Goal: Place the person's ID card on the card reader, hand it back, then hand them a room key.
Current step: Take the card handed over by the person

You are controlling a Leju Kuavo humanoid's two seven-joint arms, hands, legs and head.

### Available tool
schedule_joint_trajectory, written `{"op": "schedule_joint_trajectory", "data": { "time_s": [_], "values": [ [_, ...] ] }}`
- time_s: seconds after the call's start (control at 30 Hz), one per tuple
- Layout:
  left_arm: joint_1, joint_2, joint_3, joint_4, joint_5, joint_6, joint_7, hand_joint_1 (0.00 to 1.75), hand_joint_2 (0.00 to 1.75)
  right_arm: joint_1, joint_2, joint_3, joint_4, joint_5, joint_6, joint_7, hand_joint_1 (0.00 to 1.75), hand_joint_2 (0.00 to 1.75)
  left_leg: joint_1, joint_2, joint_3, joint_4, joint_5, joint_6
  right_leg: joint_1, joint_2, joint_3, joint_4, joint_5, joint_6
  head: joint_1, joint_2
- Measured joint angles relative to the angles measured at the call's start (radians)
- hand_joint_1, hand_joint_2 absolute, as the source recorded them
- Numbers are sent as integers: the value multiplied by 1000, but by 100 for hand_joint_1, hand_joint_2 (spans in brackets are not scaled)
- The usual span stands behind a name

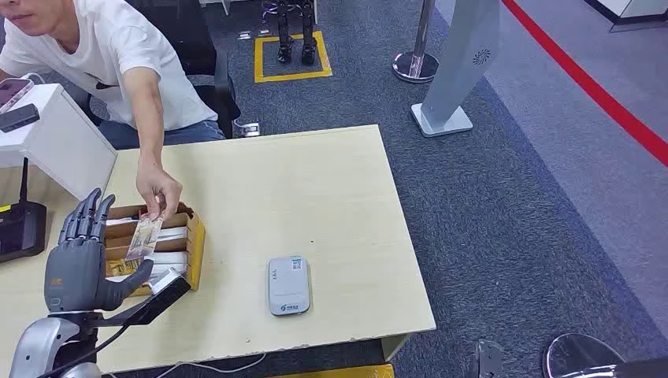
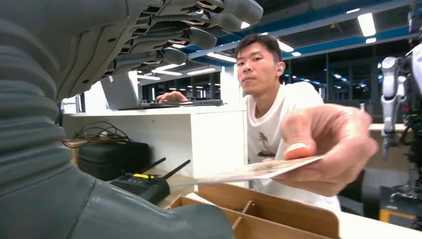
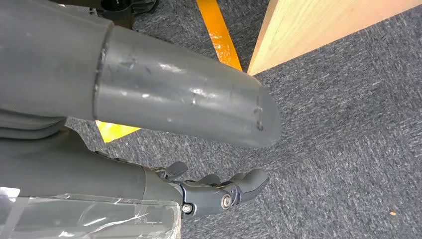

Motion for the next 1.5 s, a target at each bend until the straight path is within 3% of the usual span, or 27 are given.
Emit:
{"op": "schedule_joint_trajectory", "data": {
  "time_s": [0.17, 0.3, 0.4, 0.6, 1.1, 1.5],
  "values": [
    [-10, 10, -1, 7, -8, -12, 4, 0, 175, 0, 0, 1, 0, 0, 0, 3, 0, 0, 0, 0, 0, 0, 0, 0, 0, 0, 0, 0, 0, 0, 0, 0],
    [-37, 61, -3, 35, -14, -73, 43, 175, 175, -1, 0, 4, 2, -1, 0, 9, 0, 0, 0, 0, 0, 0, 0, 0, 0, 0, 0, 0, 0, 0, 0, 0],
    [-40, 91, -3, 42, -24, -91, 62, 175, 175, -1, 0, 4, 3, -2, -2, 9, 0, 0, 0, 0, 0, 0, 0, 0, 0, 0, 0, 0, 0, 0, 0, 0],
    [-41, 99, -3, 42, -30, -90, 67, 175, 175, -1, 0, 4, 8, -4, -3, 9, 0, 0, 0, 0, 0, 0, 0, 0, 0, 0, 0, 0, 0, 0, 0, 0],
    [-50, 98, -4, 46, -35, -85, 69, 175, 175, -1, 0, 6, 10, -3, -3, 9, 0, 0, 0, 0, 0, 0, 0, 0, 0, 0, 0, 0, 0, 0, 0, 0],
    [-130, 71, -38, 114, -75, -74, 44, 175, 175, -14, 0, 15, 10, 8, -3, 19, 0, 0, 0, 0, 0, 0, 0, 0, 0, 0, 0, 0, 0, 0, 0, 0]
  ]
}}
